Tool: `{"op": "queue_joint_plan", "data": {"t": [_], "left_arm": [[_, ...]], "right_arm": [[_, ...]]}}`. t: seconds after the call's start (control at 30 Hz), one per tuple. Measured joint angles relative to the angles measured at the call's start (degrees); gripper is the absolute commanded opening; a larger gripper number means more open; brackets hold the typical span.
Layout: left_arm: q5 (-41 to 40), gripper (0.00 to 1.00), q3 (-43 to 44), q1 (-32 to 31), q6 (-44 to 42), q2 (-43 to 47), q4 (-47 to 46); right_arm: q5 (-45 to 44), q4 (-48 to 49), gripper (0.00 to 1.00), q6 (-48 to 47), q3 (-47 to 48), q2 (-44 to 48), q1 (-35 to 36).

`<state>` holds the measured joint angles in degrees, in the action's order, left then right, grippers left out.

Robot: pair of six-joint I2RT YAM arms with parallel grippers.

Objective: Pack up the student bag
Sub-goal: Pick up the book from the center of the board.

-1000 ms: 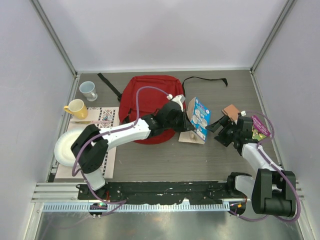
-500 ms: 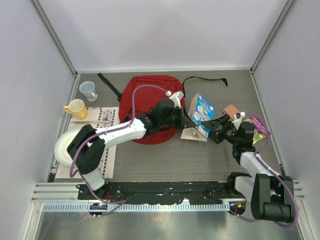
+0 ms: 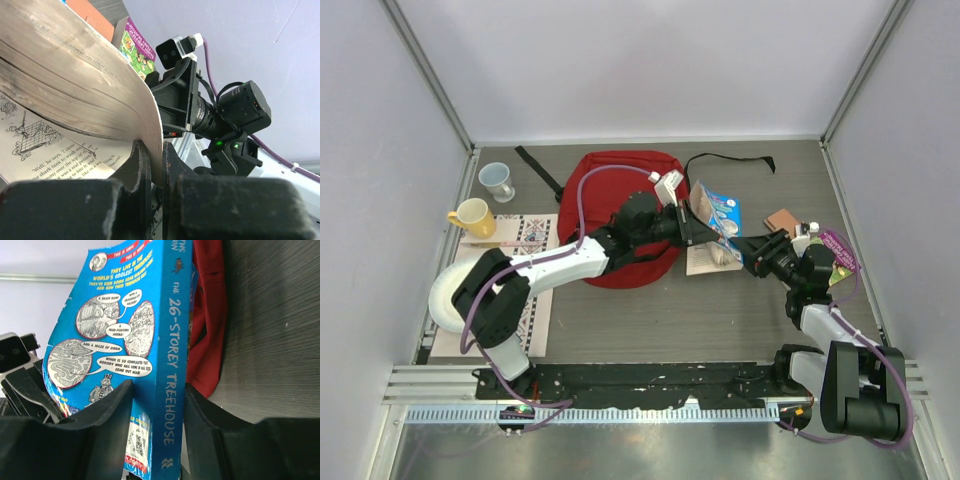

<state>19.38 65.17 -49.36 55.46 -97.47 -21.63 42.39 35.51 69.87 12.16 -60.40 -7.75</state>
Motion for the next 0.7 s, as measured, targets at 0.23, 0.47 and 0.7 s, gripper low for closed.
{"op": "queue_joint_plan", "data": {"t": [0.23, 0.47, 0.7], "left_arm": [[0.61, 0.0, -1.14, 0.68, 0.31, 0.68, -0.94], [0.48, 0.56, -1.99, 0.81, 0.76, 1.03, -1.27], [-2.27, 1.0, -4.17, 0.48, -1.92, 5.4, 3.85]], "right_arm": [[-0.94, 1.73, 0.01, 2.4, -0.35, -0.02, -0.26], [-1.14, 1.77, 0.01, 2.56, -0.39, 0.04, -0.26], [-2.19, -0.57, 0.01, 2.67, -0.35, 3.54, -0.22]]}}
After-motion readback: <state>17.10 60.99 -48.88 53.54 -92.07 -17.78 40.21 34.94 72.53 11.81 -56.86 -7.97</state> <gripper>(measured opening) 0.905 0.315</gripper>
